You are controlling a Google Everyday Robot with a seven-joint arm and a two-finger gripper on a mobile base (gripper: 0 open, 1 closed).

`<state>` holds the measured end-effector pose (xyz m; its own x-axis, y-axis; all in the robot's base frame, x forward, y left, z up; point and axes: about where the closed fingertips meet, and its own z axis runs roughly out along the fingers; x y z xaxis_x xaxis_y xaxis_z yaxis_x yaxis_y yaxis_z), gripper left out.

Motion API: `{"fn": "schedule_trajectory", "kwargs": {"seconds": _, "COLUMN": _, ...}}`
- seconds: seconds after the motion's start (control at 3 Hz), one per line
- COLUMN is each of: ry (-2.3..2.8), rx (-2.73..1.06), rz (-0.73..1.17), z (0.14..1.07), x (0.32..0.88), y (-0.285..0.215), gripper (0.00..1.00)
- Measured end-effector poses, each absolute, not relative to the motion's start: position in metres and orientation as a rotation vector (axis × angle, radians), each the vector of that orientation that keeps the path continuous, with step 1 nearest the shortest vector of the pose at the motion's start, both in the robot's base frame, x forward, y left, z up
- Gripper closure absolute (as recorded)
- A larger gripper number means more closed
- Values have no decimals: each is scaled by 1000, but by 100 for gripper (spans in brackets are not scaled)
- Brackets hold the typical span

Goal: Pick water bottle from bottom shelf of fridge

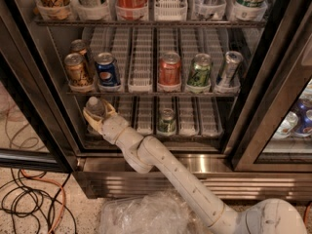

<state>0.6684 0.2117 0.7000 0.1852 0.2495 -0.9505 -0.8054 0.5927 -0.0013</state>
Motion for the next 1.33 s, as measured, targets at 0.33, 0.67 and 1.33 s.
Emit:
{"fn": "schedule_trajectory", "kwargs": {"seconds": 0.33, "ry": 1057, "rx": -463, "rz": 679, "z": 728, "x": 658, "y": 168, "gripper": 100}}
{"fn": "schedule_trajectory", "kwargs": {"seconds": 0.67, "ry": 1057, "rx": -463, "rz": 679, "z": 728, "x": 658, "y": 168, "gripper": 100}}
{"fn": "schedule_trajectory", "kwargs": {"seconds": 1.33, "ry": 1297, "rx": -495, "rz": 767, "z": 700, "x": 654, "y": 132, "gripper": 100}}
